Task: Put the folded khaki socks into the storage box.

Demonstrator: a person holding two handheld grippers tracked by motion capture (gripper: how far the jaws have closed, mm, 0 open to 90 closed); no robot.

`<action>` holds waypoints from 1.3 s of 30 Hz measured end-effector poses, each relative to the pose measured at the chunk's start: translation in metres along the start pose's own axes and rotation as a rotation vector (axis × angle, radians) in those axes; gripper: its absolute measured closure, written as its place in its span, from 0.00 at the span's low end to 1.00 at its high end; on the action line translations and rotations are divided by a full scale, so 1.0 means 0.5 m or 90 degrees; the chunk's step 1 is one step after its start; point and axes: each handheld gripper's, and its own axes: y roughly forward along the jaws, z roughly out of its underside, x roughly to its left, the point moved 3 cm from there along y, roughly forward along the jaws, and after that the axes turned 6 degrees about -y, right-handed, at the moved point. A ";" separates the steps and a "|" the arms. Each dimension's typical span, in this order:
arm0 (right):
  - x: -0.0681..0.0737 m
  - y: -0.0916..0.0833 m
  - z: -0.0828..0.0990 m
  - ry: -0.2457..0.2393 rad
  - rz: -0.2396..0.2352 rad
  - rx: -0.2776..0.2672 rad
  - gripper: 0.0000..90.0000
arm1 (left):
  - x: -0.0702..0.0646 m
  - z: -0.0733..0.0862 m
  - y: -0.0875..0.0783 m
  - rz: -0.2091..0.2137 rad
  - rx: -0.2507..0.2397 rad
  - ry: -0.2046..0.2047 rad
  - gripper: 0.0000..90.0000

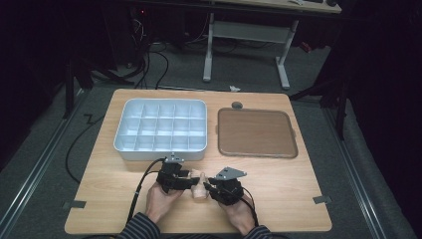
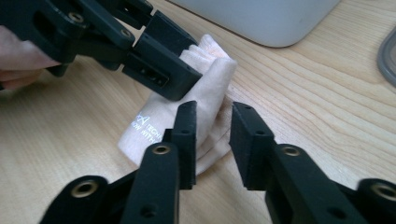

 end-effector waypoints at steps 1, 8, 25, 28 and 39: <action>-0.001 -0.002 0.001 -0.003 0.000 0.002 0.76 | 0.000 -0.001 -0.001 0.003 -0.004 -0.004 0.47; -0.004 0.000 0.019 0.008 -0.004 0.018 0.73 | -0.003 -0.006 -0.002 0.030 -0.012 -0.025 0.42; -0.013 0.006 0.040 -0.003 0.006 0.028 0.70 | -0.022 0.001 0.025 0.036 0.038 -0.007 0.57; -0.023 -0.005 0.046 0.002 0.019 0.024 0.69 | -0.023 0.001 0.027 0.039 0.039 -0.007 0.62; -0.119 -0.065 0.104 0.057 0.155 0.015 0.59 | -0.027 0.005 0.028 0.043 0.032 -0.004 0.74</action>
